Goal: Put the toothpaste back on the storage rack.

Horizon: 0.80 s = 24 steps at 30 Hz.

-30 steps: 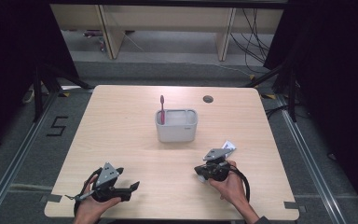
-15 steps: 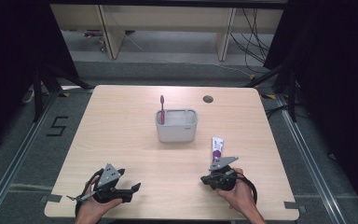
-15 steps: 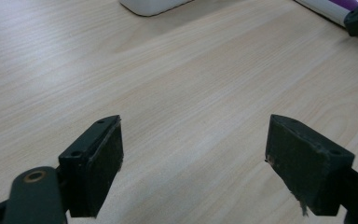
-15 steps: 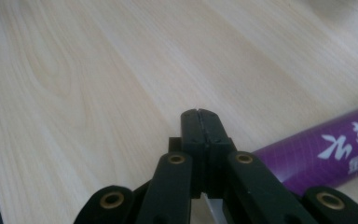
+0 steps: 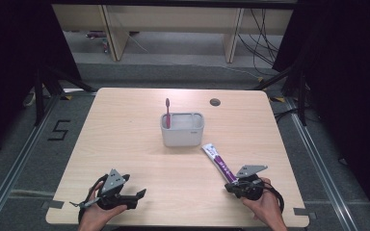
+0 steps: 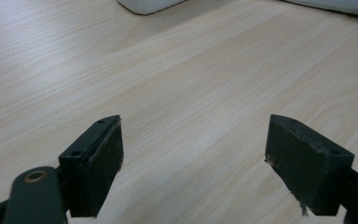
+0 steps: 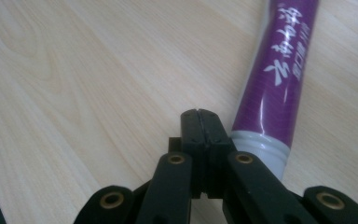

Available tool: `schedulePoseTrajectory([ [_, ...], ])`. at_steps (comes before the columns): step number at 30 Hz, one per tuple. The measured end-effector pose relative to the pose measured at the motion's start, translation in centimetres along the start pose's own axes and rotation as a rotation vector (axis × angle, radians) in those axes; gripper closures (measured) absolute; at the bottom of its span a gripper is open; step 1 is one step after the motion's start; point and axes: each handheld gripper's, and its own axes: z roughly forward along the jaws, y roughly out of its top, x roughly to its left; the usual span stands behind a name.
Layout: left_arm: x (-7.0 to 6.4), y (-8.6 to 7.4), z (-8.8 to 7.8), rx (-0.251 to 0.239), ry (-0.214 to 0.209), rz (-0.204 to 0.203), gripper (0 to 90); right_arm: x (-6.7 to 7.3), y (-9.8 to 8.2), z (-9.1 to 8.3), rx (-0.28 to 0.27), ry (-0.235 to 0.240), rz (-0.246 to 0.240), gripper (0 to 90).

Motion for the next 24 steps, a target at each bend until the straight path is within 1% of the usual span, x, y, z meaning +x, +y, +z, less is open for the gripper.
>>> schedulePoseTrajectory([
  [1, 0.0, 0.0, 0.0, 0.000, 0.000, 0.000, 18.8, 0.0, 0.0, 0.0, 0.000, 0.000, 0.000, 90.0],
  [2, 0.0, 0.0, 0.0, -0.001, 0.000, -0.001, 18.8, -0.4, -0.2, -0.2, -0.015, -0.017, 0.006, 90.0],
  [3, 0.0, 0.0, 0.0, -0.002, 0.001, -0.003, 18.8, -0.4, -0.2, -0.2, -0.015, -0.017, 0.006, 90.0],
  [4, 0.0, 0.0, 0.0, 0.001, 0.003, -0.002, 18.8, -0.7, -0.3, -0.5, -0.004, -0.019, 0.020, 90.0],
  [5, 0.0, 0.0, 0.0, 0.001, 0.003, -0.002, 18.8, -0.7, -0.3, -0.5, -0.004, -0.019, 0.020, 90.0],
  [6, -0.1, 0.0, 0.0, -0.006, 0.000, -0.008, 18.8, -0.7, -0.4, -0.4, -0.020, -0.022, 0.025, 90.0],
  [7, -0.1, 0.0, 0.0, -0.008, 0.001, -0.010, 18.8, -1.0, -0.5, -0.6, -0.018, -0.034, 0.036, 90.0],
  [8, -0.1, 0.0, 0.0, -0.008, 0.001, -0.010, 18.9, -1.0, -0.5, -0.6, -0.018, -0.034, 0.036, 90.0],
  [9, 0.0, 0.0, 0.0, -0.008, 0.001, -0.010, 18.9, -1.3, -0.5, -0.7, -0.009, -0.034, 0.024, 90.0],
  [10, 0.0, 0.0, 0.0, -0.008, 0.000, -0.009, 19.2, -1.6, -0.6, -0.8, -0.011, -0.043, 0.026, 90.0],
  [11, 0.0, 0.0, 0.0, -0.008, -0.001, -0.007, 19.2, -1.6, -0.6, -0.8, -0.011, -0.043, 0.026, 90.0],
  [12, 0.0, 0.0, 0.0, -0.009, -0.001, -0.008, 19.4, -1.8, -0.6, -0.9, -0.014, -0.045, 0.045, 90.0],
  [13, 0.0, 0.0, 0.1, -0.012, -0.001, -0.012, 19.4, -2.0, -0.7, -1.0, -0.006, -0.045, 0.028, 90.0],
  [14, 0.0, 0.0, 0.1, -0.012, -0.001, -0.012, 19.4, -2.0, -0.7, -1.0, -0.006, -0.045, 0.028, 90.0],
  [15, 0.0, 0.0, 0.1, -0.014, 0.001, -0.018, 19.4, -2.1, -0.7, -0.9, -0.021, -0.050, 0.029, 90.0],
  [16, 0.1, 0.0, 0.0, -0.004, 0.009, -0.011, 19.4, -2.1, -0.7, -1.1, -0.010, -0.051, 0.048, 90.0],
  [17, 0.1, 0.0, 0.0, -0.009, 0.008, -0.019, 19.4, -2.3, -0.7, -1.2, -0.007, -0.048, 0.034, 90.0],
  [18, 0.3, 0.0, 0.0, -0.005, 0.008, -0.014, 19.4, -2.1, -0.5, -1.4, -0.023, -0.029, 0.031, 90.0],
  [19, 0.3, -0.1, 0.0, -0.010, 0.009, -0.027, 19.4, -1.9, -0.3, -1.6, -0.023, -0.020, 0.045, 89.4],
  [20, 0.3, -0.1, 0.0, -0.010, 0.009, -0.027, 19.4, -1.9, -0.3, -1.6, -0.023, -0.020, 0.045, 89.4],
  [21, 0.3, -0.1, 0.1, -0.016, 0.008, -0.028, 19.4, -1.8, 0.0, -1.7, -0.040, -0.023, 0.025, 87.9],
  [22, 0.3, 0.0, 0.1, -0.016, 0.005, -0.025, 19.3, -1.5, 0.7, -1.8, -0.038, -0.028, 0.033, 84.9],
  [23, 0.3, 0.0, 0.1, -0.016, 0.005, -0.025, 19.4, -1.5, 0.7, -1.8, -0.038, -0.028, 0.033, 84.9],
  [24, 0.3, 0.0, 0.0, -0.014, 0.005, -0.025, 19.4, -1.7, 1.0, -1.9, -0.032, -0.040, 0.010, 82.9],
])
